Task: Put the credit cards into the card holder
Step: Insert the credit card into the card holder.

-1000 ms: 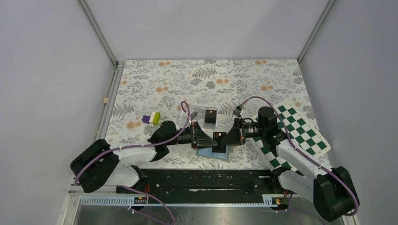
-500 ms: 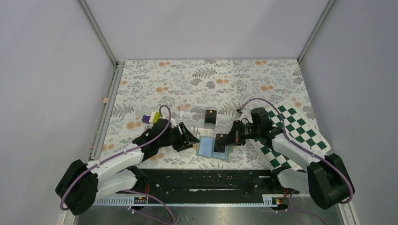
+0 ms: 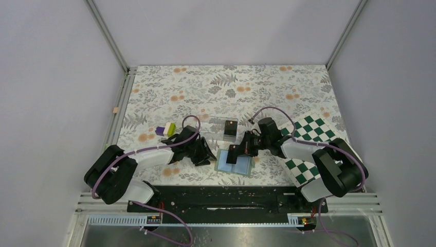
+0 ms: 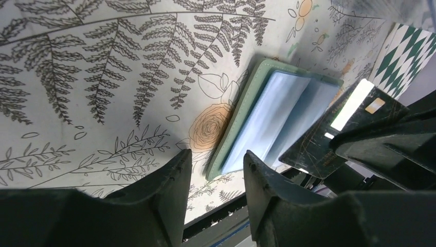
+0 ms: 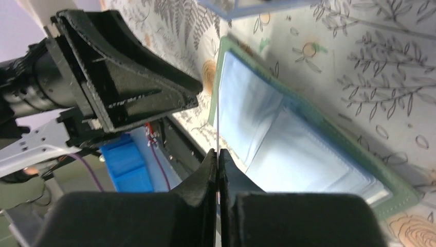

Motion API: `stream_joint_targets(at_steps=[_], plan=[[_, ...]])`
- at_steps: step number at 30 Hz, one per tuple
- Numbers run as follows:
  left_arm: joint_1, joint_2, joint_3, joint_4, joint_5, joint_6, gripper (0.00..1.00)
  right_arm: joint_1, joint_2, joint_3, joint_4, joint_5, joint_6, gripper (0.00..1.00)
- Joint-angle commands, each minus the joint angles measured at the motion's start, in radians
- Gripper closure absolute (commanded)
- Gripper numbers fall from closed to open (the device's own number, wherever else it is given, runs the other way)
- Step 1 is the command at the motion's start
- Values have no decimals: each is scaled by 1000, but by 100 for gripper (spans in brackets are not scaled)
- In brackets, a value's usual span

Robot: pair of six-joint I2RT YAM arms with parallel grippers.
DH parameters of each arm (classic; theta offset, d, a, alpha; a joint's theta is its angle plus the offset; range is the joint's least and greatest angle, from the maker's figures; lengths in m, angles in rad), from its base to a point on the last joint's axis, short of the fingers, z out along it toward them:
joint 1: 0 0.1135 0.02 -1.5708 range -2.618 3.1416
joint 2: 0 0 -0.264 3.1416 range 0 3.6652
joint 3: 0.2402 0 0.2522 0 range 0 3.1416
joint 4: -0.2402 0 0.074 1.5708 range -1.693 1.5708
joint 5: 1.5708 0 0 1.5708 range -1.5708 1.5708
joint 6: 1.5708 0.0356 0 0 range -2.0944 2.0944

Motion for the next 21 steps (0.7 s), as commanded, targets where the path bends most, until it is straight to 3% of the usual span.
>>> stream_joint_targets(at_steps=[1,8,21], plan=[[5,19,16,-28,-58,28,60,37,16,74,-85,136,-107,100],[-20,86,35,-6,-47,21,71,48,-89,78,-339,291,-213,100],[-58,181,54,-11,-55,-4,80,46,-102,8,-275,223,-167,100]])
